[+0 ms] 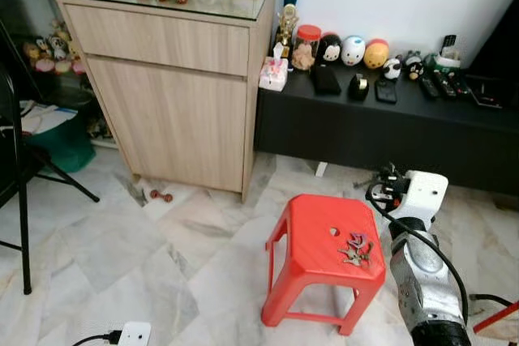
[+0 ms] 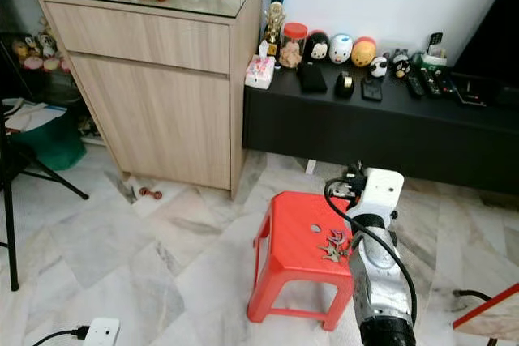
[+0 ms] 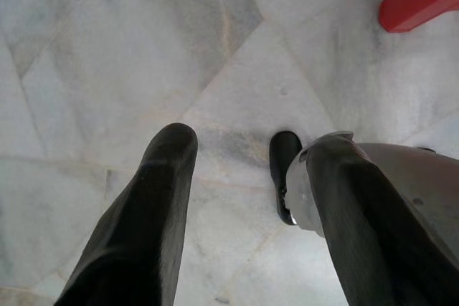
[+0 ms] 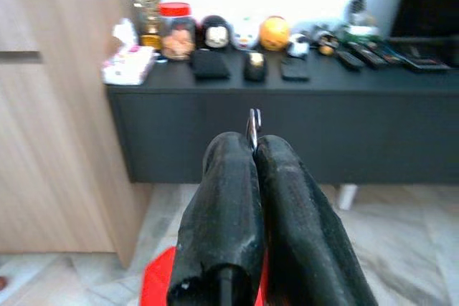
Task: Hang keys on a hook
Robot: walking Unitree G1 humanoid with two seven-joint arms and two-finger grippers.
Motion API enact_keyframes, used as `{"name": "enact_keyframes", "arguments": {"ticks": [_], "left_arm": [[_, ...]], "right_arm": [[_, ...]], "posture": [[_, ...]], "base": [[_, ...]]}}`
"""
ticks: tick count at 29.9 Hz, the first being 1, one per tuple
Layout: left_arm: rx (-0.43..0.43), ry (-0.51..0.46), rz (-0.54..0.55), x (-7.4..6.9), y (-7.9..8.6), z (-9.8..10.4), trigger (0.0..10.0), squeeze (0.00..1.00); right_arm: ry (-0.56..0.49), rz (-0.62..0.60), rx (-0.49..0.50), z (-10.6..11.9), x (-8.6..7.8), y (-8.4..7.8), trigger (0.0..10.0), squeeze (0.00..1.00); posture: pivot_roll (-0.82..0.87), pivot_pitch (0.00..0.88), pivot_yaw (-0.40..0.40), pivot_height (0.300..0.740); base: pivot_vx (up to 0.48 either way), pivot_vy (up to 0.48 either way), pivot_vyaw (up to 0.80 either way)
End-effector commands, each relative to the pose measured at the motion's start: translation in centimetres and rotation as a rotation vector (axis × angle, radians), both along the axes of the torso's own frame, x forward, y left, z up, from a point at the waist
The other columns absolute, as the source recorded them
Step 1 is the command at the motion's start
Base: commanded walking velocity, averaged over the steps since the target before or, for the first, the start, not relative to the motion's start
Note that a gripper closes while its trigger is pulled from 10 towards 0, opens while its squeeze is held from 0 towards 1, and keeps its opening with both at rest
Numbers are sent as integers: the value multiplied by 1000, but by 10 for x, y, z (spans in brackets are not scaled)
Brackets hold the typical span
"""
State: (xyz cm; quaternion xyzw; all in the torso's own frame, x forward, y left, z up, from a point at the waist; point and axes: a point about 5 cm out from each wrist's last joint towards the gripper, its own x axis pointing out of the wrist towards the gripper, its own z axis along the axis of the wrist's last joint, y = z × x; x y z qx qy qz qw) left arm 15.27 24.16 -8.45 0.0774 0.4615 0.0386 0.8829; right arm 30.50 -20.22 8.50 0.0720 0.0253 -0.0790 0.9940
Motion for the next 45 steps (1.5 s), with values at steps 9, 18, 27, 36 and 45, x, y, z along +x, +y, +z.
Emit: {"name": "enact_keyframes", "arguments": {"ticks": [9, 18, 27, 36, 45], "left_arm": [[-5, 25, -1, -4, -4, -3, 10000, 0], [-4, 26, -5, -4, -4, -3, 10000, 0], [-5, 28, -7, -4, -4, -3, 10000, 0], [-1, 31, -11, -4, -2, -3, 10000, 0], [-1, 35, -17, -5, -2, -3, 10000, 0]], "right_arm": [[43, -68, 16, -7, -4, -15, 10000, 0], [28, -58, 2, -5, -4, -12, 10000, 0], [21, -58, -2, -3, -4, -11, 10000, 0], [16, -67, 0, -3, -4, -10, 10000, 0], [6, -80, 1, 0, -2, -11, 10000, 0]], "posture": [[56, 0, -113, 740], [54, 0, -110, 740], [51, 0, -107, 740], [56, 0, -99, 740], [50, 0, -95, 740]], "base": [[0, -324, -340], [0, -331, -79], [0, -331, 0], [0, -333, 0], [0, -331, 0]]}}
